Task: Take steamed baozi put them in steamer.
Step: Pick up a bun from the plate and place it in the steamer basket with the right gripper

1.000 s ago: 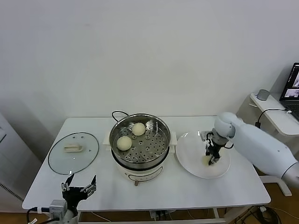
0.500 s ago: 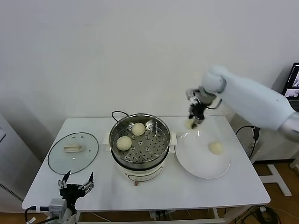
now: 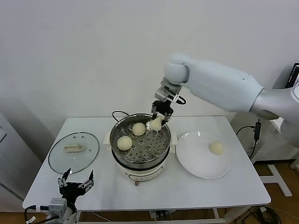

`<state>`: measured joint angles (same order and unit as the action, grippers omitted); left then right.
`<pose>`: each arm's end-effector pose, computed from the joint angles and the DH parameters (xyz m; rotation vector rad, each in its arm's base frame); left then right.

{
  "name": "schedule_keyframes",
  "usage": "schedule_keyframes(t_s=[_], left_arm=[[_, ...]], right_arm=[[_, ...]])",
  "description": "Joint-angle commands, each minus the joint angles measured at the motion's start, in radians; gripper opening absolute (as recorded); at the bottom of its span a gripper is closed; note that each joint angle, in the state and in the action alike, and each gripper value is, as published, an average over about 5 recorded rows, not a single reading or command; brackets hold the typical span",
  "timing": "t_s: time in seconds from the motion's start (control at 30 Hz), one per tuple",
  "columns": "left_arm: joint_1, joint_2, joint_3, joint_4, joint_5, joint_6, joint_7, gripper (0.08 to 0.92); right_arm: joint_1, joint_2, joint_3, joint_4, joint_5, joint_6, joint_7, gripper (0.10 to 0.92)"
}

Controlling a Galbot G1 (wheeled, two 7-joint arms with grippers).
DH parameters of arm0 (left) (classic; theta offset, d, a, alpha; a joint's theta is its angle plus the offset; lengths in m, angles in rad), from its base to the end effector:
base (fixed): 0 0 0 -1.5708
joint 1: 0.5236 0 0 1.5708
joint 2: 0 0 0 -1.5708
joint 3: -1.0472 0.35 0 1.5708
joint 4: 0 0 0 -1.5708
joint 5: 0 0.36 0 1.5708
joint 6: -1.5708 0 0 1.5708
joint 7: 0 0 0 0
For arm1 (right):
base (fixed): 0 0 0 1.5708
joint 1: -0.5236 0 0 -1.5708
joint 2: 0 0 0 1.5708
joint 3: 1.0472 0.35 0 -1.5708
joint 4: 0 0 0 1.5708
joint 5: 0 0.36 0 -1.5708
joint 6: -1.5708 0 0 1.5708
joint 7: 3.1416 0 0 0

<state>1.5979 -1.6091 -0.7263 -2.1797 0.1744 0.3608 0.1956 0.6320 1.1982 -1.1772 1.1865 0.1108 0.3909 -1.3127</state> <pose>0.1700 0.0539 -0.2760 0.0636 -2.7906 -0.2572 0.5735 0.1317 0.0189 2.0534 -0.6181 2.1332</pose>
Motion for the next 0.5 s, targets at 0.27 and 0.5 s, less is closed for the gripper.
schedule_keyframes(t_s=[0.27,0.5], left_arm=[[-0.002,-0.049,0.003,0.004,0.005,-0.002,-0.002,0.823],[-0.002,-0.049,0.004,0.005,0.004,-0.002,-0.002,0.823]], right_arm=[[-0.14,0.091,-0.02,0.146,-0.359,0.412,0.127,0.39],[-0.185,0.109,-0.022,0.147,-0.376,0.41,0.125,0.39]])
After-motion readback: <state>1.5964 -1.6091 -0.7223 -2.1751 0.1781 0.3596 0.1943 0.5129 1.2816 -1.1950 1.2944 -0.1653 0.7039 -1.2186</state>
